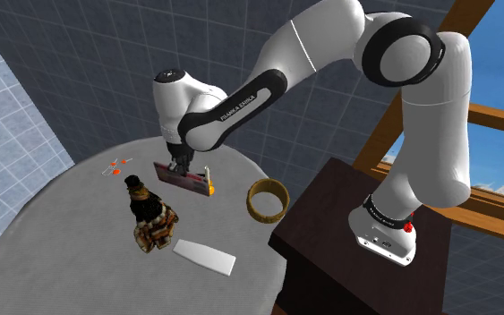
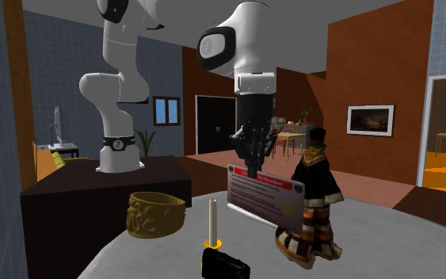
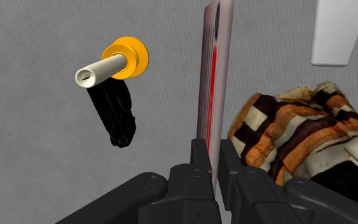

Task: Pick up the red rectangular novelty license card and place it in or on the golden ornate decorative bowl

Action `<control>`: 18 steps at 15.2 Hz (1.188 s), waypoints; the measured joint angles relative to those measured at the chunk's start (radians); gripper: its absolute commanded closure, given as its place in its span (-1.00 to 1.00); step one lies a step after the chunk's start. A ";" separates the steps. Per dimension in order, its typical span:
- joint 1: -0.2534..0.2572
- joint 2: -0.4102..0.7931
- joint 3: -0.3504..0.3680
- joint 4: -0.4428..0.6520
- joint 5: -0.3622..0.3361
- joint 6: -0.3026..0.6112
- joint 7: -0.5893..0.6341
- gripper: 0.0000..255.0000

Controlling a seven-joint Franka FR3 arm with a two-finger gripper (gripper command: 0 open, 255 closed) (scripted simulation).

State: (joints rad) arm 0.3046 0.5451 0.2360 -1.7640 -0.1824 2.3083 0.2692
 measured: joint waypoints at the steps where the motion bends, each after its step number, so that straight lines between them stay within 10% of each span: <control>1: -0.002 -0.009 0.002 0.001 0.003 -0.010 -0.002 1.00; 12: -0.012 -0.085 0.017 0.038 0.029 -0.120 -0.021 1.00; 18: -0.066 -0.289 0.030 -0.225 0.080 -0.055 -0.069 1.00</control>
State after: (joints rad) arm 0.2383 0.2562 0.2660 -1.9894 -0.1021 2.2537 0.2001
